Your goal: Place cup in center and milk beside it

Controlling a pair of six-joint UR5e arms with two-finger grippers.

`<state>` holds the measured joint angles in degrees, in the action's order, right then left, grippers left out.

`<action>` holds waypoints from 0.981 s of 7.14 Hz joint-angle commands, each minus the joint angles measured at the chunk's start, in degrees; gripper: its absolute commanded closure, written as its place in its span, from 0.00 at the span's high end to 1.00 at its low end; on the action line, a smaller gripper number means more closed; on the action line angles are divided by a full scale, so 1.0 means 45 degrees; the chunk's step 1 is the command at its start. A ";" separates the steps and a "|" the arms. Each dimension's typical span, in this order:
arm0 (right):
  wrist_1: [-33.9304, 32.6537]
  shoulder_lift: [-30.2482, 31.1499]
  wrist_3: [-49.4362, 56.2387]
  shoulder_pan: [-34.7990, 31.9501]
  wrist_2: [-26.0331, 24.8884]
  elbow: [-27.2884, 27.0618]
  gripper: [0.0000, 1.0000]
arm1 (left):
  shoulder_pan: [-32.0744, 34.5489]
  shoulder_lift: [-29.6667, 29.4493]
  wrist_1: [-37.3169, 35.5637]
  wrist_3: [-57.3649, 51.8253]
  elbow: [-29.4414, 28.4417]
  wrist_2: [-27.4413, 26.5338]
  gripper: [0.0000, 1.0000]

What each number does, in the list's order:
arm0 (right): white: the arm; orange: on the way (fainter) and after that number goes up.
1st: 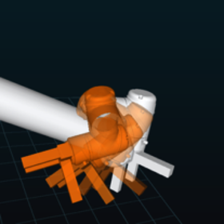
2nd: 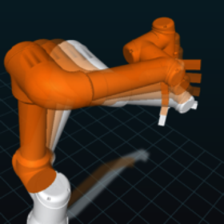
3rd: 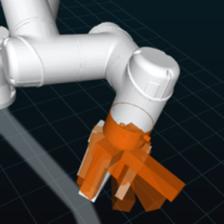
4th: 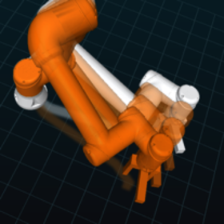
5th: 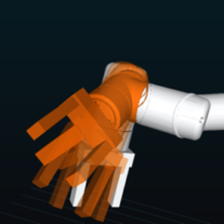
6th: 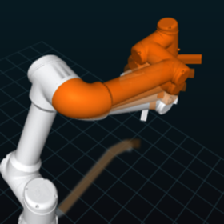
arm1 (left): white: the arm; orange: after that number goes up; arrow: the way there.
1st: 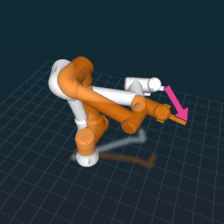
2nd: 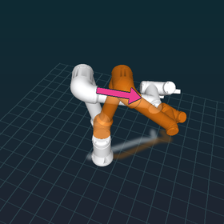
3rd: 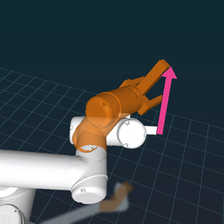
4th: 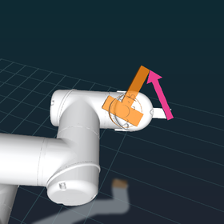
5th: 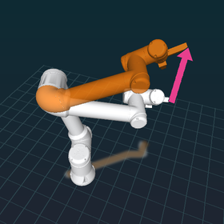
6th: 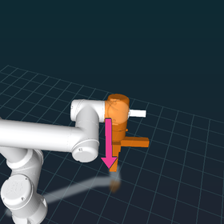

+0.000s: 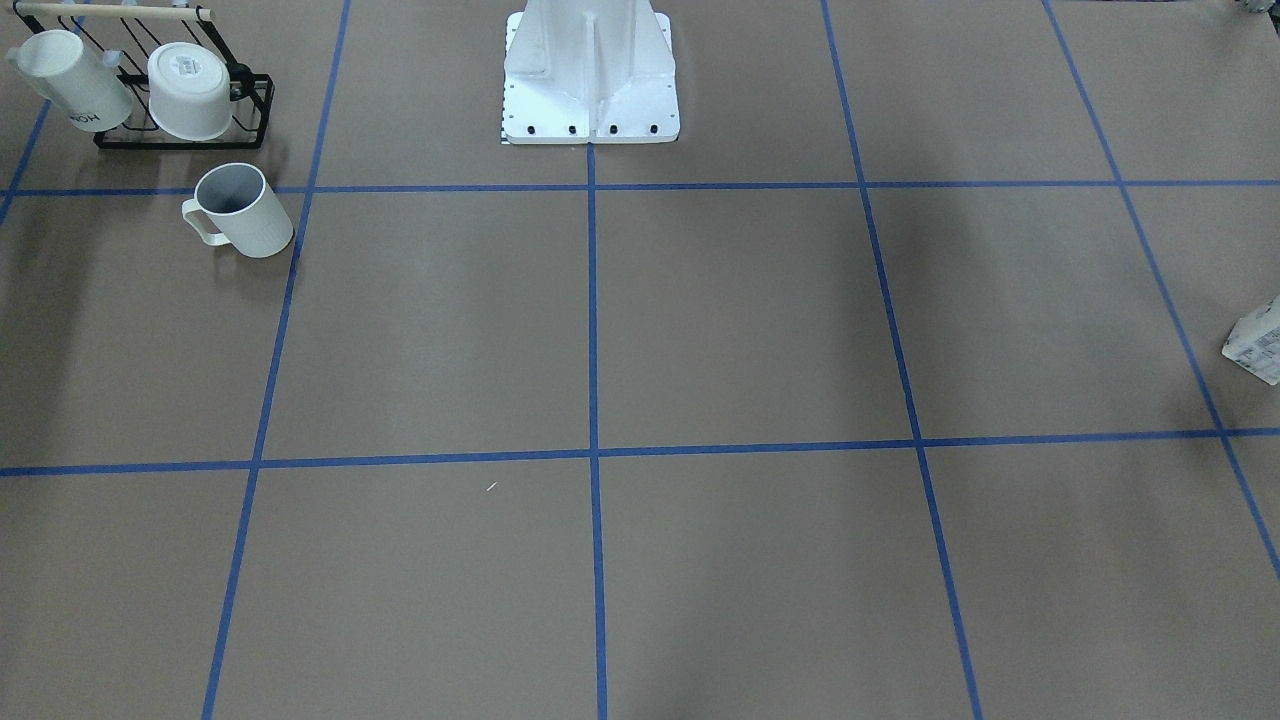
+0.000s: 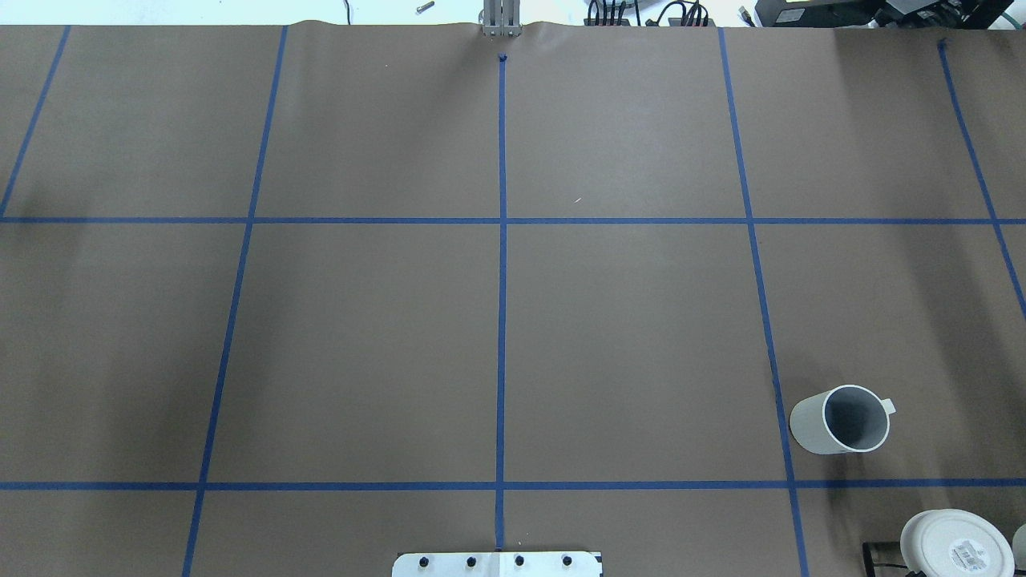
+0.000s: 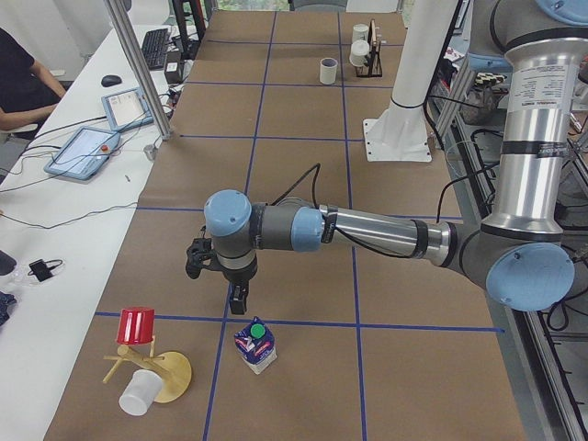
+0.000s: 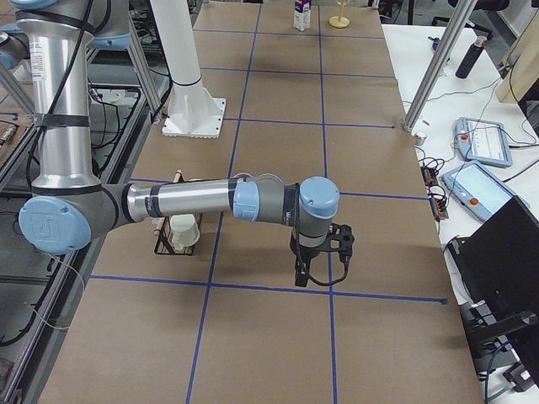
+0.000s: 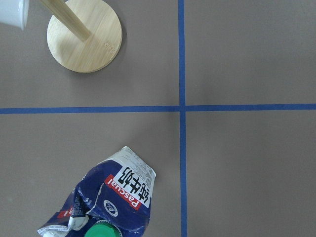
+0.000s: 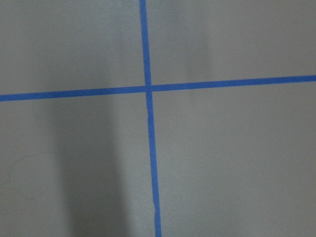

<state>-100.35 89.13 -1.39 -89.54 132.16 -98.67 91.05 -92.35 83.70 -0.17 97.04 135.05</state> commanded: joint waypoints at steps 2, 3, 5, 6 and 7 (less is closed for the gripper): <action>0.0694 -0.1349 -0.0025 0.1438 0.0063 -0.0221 1.00 | -0.0561 -0.0471 0.0129 0.0018 0.0154 0.1123 0.99; 0.1956 -0.1156 -0.0121 0.1769 0.0490 -0.0357 1.00 | -0.0701 -0.0435 0.0614 0.0095 0.0173 0.1083 0.99; 0.2729 -0.1018 -0.0567 0.2803 0.1075 -0.0804 1.00 | -0.0703 -0.0492 0.0658 0.0076 0.0095 0.1044 0.99; 0.2789 -0.0921 -0.2002 0.3581 0.1970 -0.1427 1.00 | -0.0703 -0.0473 0.0658 0.0076 0.0057 0.1063 0.99; 0.2789 -0.0533 -0.2944 0.4323 0.2153 -0.2361 1.00 | -0.0703 -0.0415 0.0658 -0.0020 -0.0002 0.1025 0.99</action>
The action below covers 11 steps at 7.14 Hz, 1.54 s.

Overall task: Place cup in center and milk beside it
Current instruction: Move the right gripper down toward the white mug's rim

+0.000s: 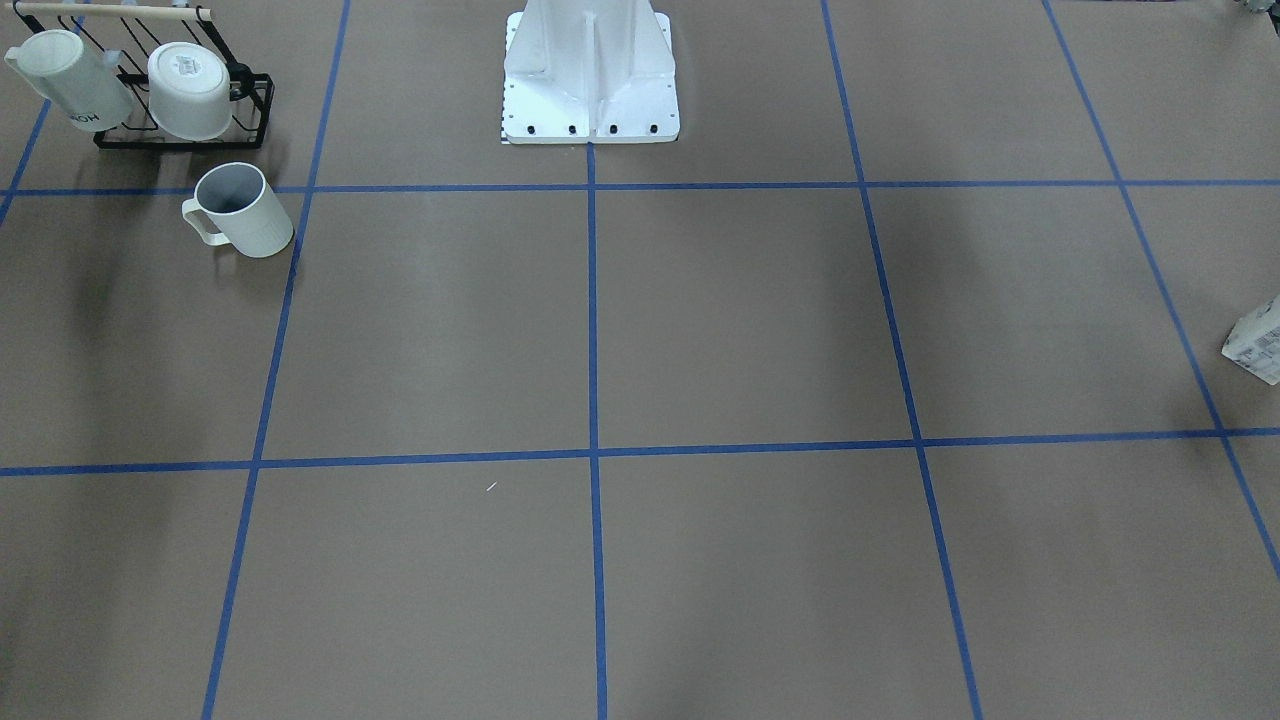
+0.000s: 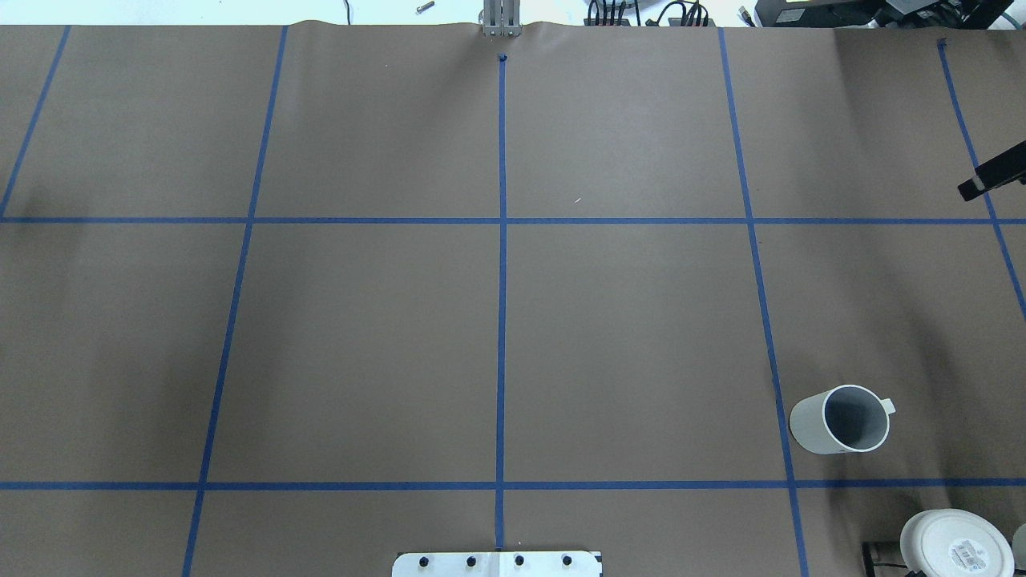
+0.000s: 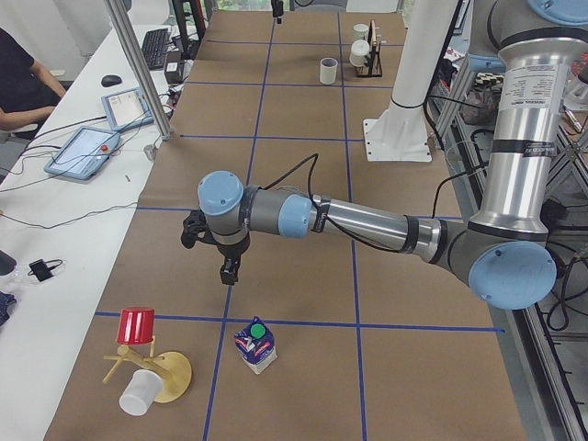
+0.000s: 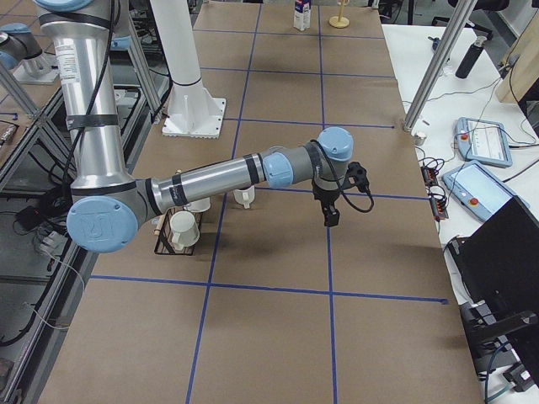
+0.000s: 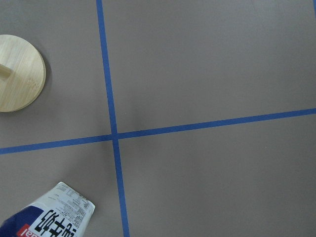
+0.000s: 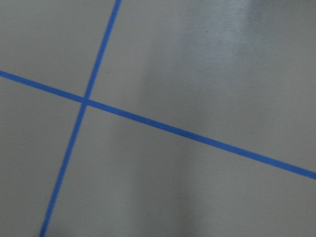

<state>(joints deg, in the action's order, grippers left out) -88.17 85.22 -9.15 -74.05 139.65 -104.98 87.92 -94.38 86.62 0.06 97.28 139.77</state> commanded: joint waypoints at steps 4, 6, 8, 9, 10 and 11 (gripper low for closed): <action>0.3516 0.3062 -0.5819 0.3533 -0.0537 -0.1925 1.00 | 0.0052 0.0603 0.0966 0.0024 0.0062 0.0072 0.99; 0.6754 0.4730 -0.8151 0.4442 -0.1229 -0.1788 1.00 | 0.0033 0.0603 0.0966 0.0025 0.0004 0.0073 0.99; 0.6762 0.4638 -1.0335 0.5260 -0.1655 -0.1904 1.00 | 0.0052 0.0603 0.0966 0.0025 0.0004 0.0112 0.99; 0.6781 0.4617 -1.1355 0.5690 -0.2026 -0.2040 1.00 | 0.0052 0.0603 0.0966 0.0025 0.0004 0.0131 0.99; 0.6762 0.4617 -1.2177 0.6023 -0.2146 -0.2312 1.00 | 0.0052 0.0603 0.0966 0.0025 0.0004 0.0132 0.99; 0.6762 0.4637 -1.2320 0.6297 -0.2167 -0.2547 1.00 | 0.0052 0.0603 0.0966 0.0025 -0.0035 0.0132 0.99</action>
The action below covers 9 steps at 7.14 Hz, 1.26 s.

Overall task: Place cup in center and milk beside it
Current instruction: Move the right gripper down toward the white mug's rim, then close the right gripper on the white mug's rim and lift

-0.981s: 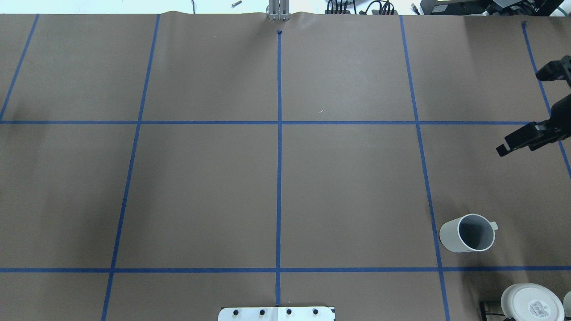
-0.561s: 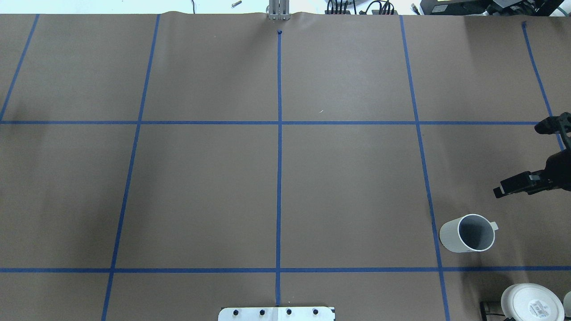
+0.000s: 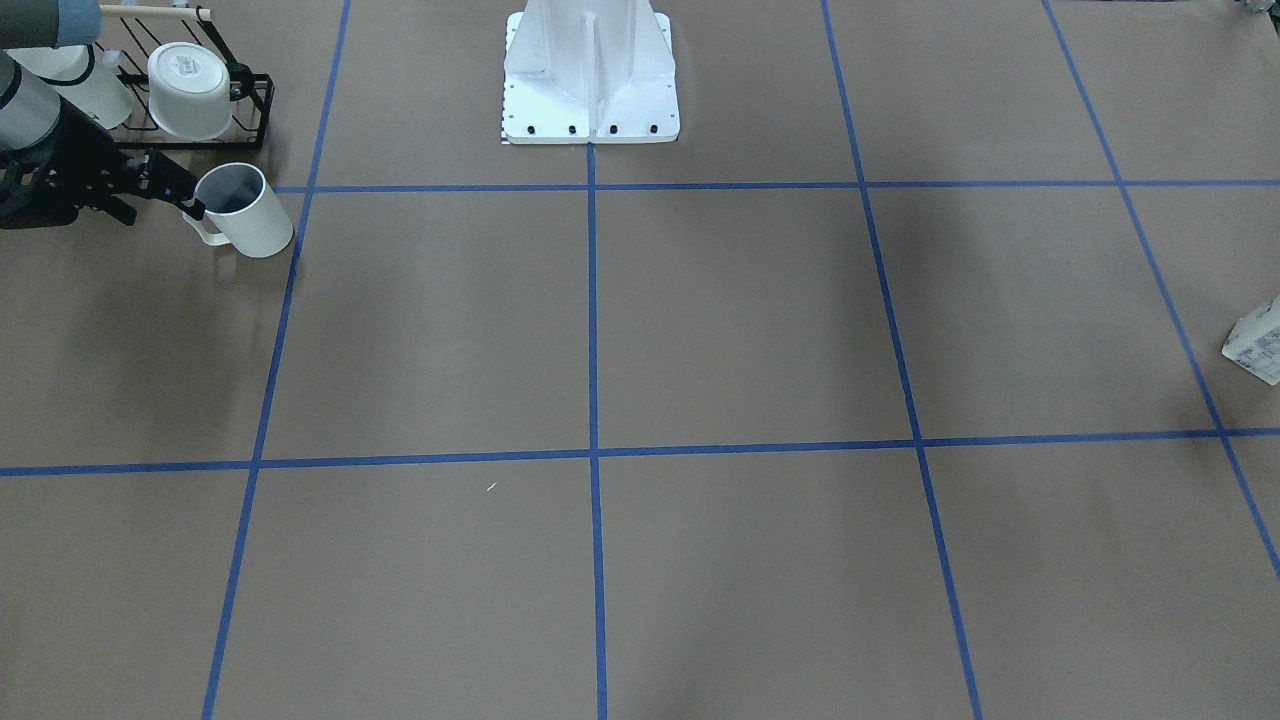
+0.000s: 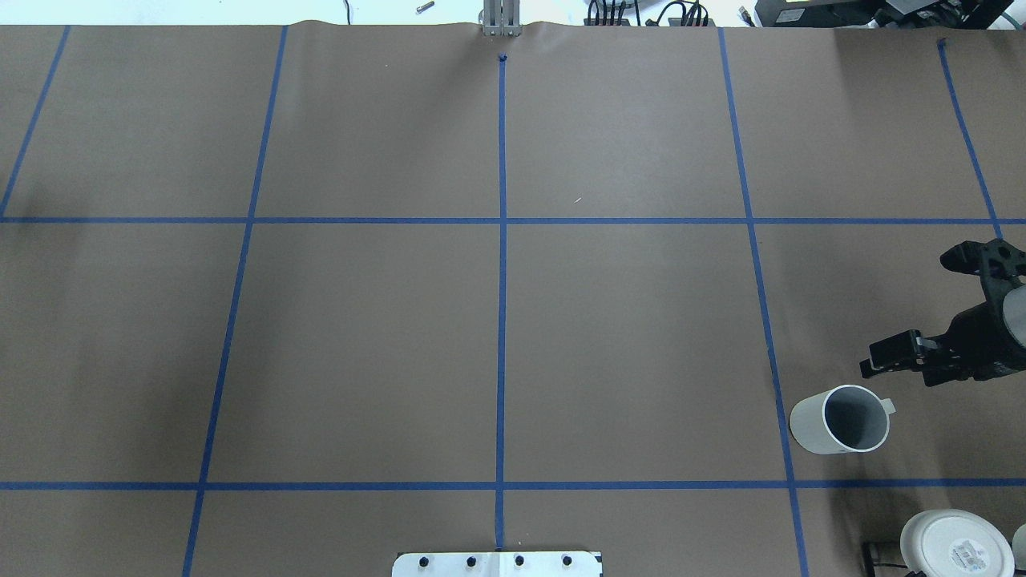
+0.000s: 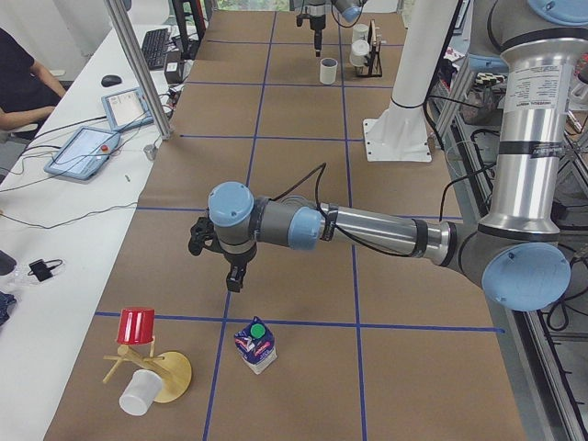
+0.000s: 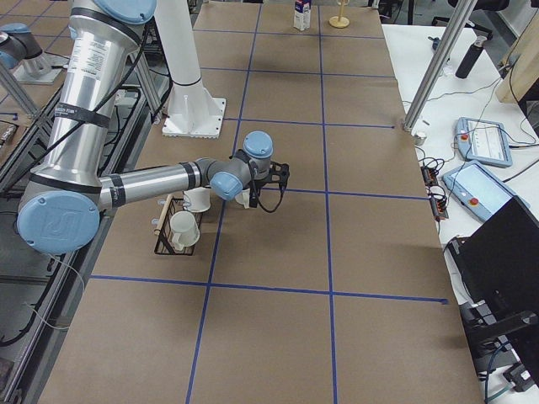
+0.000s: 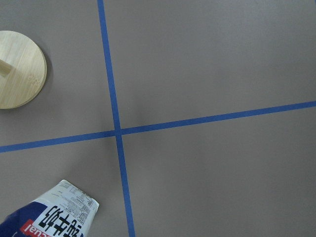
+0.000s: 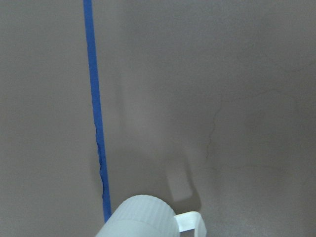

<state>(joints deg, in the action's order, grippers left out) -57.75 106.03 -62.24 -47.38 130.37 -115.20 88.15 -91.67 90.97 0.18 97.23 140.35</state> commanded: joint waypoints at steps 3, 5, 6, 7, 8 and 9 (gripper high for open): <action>-0.0018 0.0149 -0.0544 0.1308 -0.0143 -0.0163 1.00 | -0.0018 0.0000 0.0000 0.0000 -0.0083 0.0003 0.99; -0.0018 0.0383 -0.0524 0.1601 -0.0143 0.0013 1.00 | -0.0018 0.0000 0.0000 0.0000 -0.0084 0.0003 0.99; -0.0018 0.0365 -0.0524 0.1777 -0.0143 0.0110 1.00 | -0.0018 -0.0019 0.0000 0.0000 -0.0084 0.0003 0.99; 0.0001 0.0326 -0.0524 0.1972 -0.0162 0.0111 0.87 | -0.0018 -0.0019 0.0020 0.0000 -0.0064 0.0003 0.99; 0.0002 0.0267 -0.0524 0.2032 -0.0201 0.0092 0.25 | -0.0018 -0.0019 0.0000 0.0000 -0.0064 0.0003 0.99; 0.0021 0.0267 -0.0524 0.1955 -0.0202 0.0053 0.00 | -0.0018 0.0000 0.0020 0.0000 -0.0083 0.0003 0.99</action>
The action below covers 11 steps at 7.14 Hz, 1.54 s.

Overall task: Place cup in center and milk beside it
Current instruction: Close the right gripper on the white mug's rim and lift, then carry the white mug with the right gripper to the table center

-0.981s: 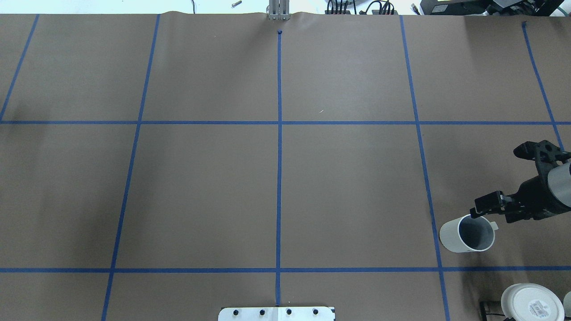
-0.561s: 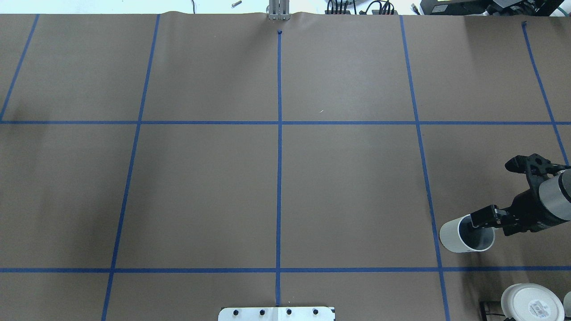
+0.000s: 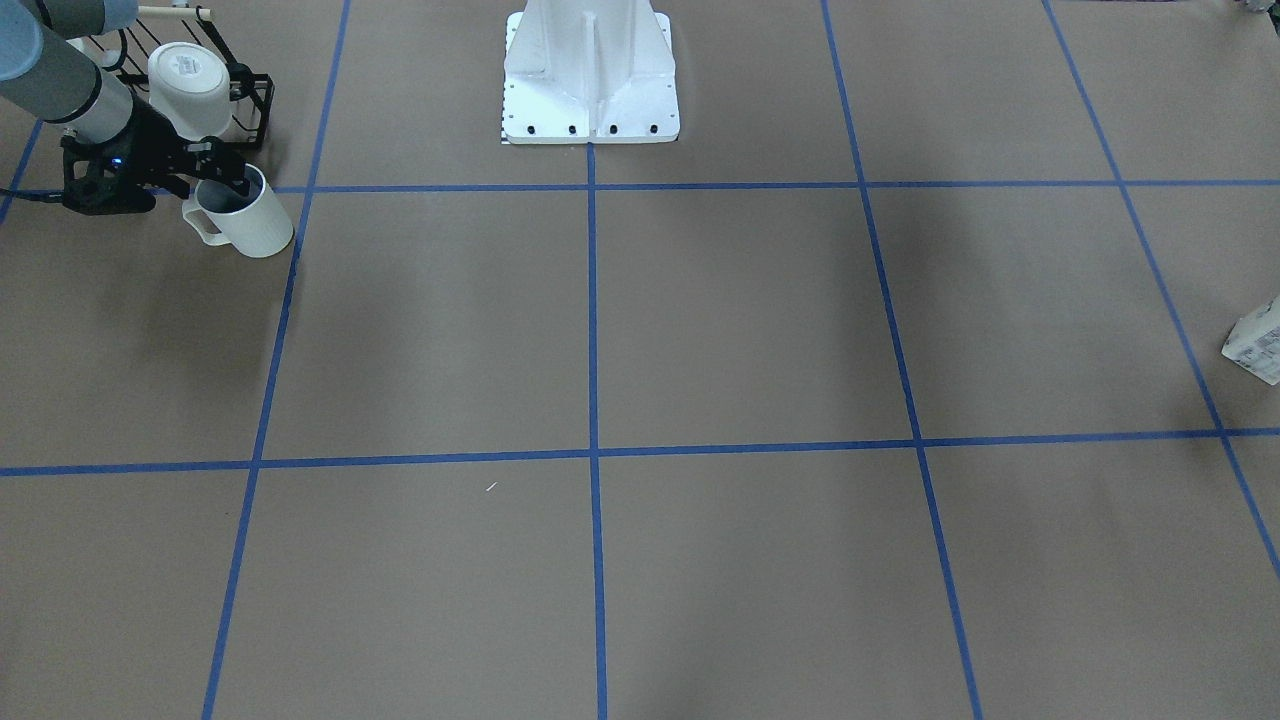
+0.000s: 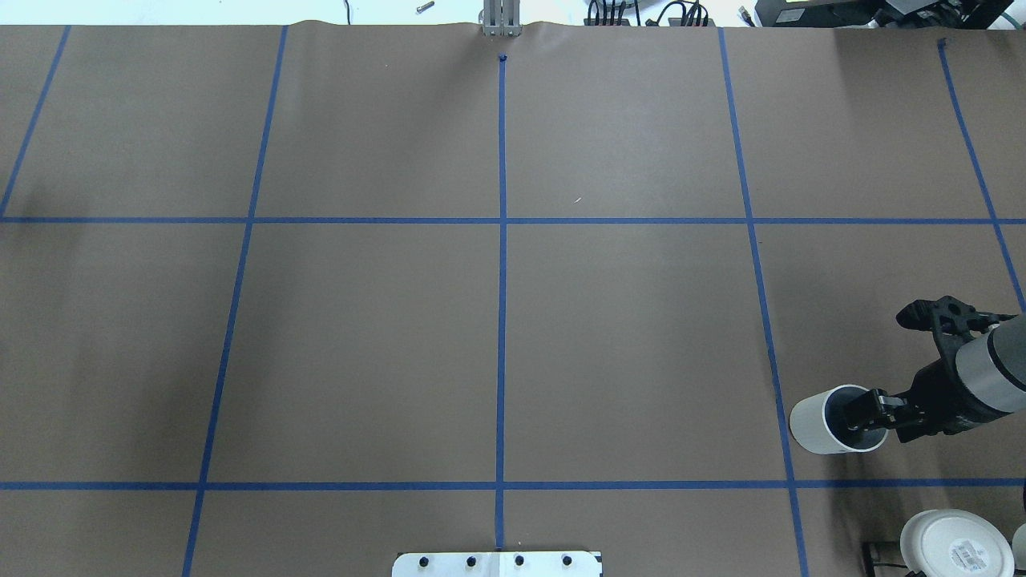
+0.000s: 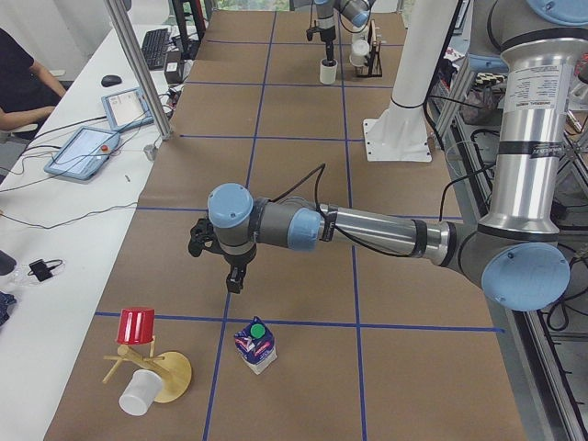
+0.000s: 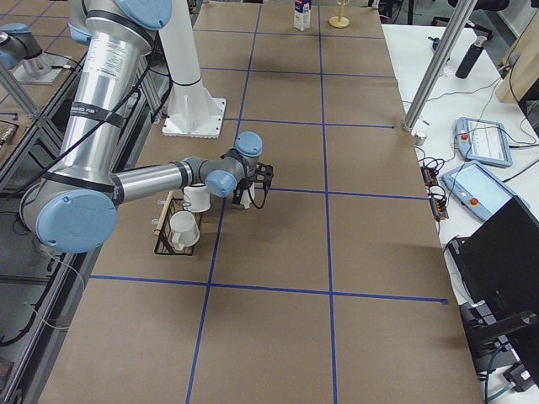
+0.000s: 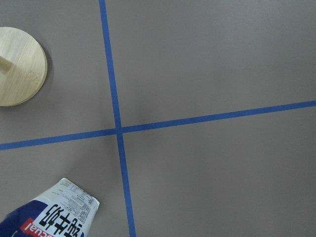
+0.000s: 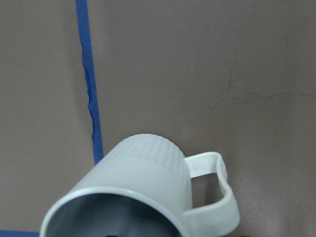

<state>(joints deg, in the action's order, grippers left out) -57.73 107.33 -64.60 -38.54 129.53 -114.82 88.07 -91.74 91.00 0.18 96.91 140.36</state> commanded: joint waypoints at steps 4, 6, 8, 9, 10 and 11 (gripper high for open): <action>0.0017 -0.0061 0.0020 -0.1137 0.0354 -0.0245 0.00 | 0.0019 0.0150 0.0011 0.0000 0.0105 0.0000 0.99; -0.0177 -0.1285 0.0000 -0.2777 0.1832 -0.0052 0.00 | 0.0019 0.0151 0.0011 -0.0019 0.0027 0.0019 0.99; -0.3846 -0.4495 0.0020 -0.3835 0.2172 0.0125 0.00 | 0.0000 0.0151 0.0011 -0.0020 -0.0012 0.0000 0.99; -0.5726 -0.6487 0.0039 -0.3897 0.2134 0.0473 0.00 | 0.0000 0.0132 0.0011 -0.0020 -0.0013 0.0000 0.99; -0.7021 -0.8401 0.0059 -0.3723 0.1940 0.1192 0.00 | 0.0000 0.0132 0.0011 -0.0020 -0.0032 0.0000 0.99; -0.7246 -0.9755 0.0001 -0.3412 0.1667 0.2050 0.00 | 0.0000 0.0132 0.0011 -0.0020 -0.0032 0.0000 0.99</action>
<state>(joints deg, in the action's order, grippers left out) -86.01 72.72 -64.43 -55.08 138.28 -109.97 88.07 -91.13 91.05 0.09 96.81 140.36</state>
